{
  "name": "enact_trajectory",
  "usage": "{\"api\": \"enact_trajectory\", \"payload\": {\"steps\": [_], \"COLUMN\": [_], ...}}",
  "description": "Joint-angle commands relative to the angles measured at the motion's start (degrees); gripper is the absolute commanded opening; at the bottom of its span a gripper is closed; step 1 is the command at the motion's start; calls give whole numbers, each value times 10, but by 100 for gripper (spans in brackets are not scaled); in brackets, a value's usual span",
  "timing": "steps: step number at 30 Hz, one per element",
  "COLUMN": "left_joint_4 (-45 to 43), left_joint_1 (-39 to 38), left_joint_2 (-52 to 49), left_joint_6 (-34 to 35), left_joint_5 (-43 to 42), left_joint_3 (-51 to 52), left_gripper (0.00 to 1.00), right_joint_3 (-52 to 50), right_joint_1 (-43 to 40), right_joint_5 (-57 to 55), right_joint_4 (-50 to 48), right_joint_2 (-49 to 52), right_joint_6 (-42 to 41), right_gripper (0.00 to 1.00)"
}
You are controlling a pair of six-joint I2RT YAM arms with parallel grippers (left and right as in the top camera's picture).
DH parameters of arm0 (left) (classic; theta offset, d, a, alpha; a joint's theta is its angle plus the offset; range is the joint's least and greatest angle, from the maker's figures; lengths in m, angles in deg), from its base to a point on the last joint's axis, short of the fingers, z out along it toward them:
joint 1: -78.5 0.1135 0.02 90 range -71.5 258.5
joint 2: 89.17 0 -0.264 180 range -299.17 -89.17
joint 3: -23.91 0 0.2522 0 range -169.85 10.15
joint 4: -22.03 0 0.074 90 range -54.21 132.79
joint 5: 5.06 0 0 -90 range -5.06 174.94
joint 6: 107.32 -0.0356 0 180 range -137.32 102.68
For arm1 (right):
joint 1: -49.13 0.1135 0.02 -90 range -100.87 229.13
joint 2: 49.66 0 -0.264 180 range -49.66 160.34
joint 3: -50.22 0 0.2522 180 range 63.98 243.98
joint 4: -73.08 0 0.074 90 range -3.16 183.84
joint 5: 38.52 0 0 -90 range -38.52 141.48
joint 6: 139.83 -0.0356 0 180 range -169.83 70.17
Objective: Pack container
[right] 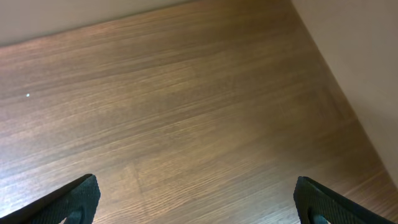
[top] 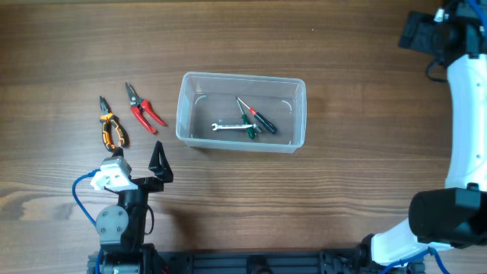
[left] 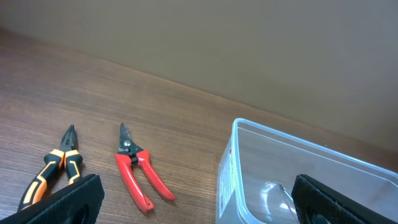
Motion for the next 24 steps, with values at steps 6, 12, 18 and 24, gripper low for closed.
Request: {"api": "enact_trajectory", "payload": {"steps": [6, 12, 18, 24], "left_joint_4": [0, -3, -4, -15], "left_joint_1": [-4, -4, -4, -4], "left_joint_2": [3, 3, 3, 3], "left_joint_6": [-14, -14, -14, 29], "left_joint_5": [-5, -2, -3, -5], "left_joint_3": [3, 3, 3, 3], "left_gripper": [100, 100, 100, 100], "right_joint_3": [2, 2, 2, 2], "right_joint_1": [-38, -38, -38, -38], "right_joint_5": [61, 61, 61, 61], "right_joint_4": [-3, -4, -4, -4], "right_joint_2": [3, 3, 3, 3], "right_joint_6": [-11, -11, -11, -11], "right_gripper": [100, 100, 100, 100]}}
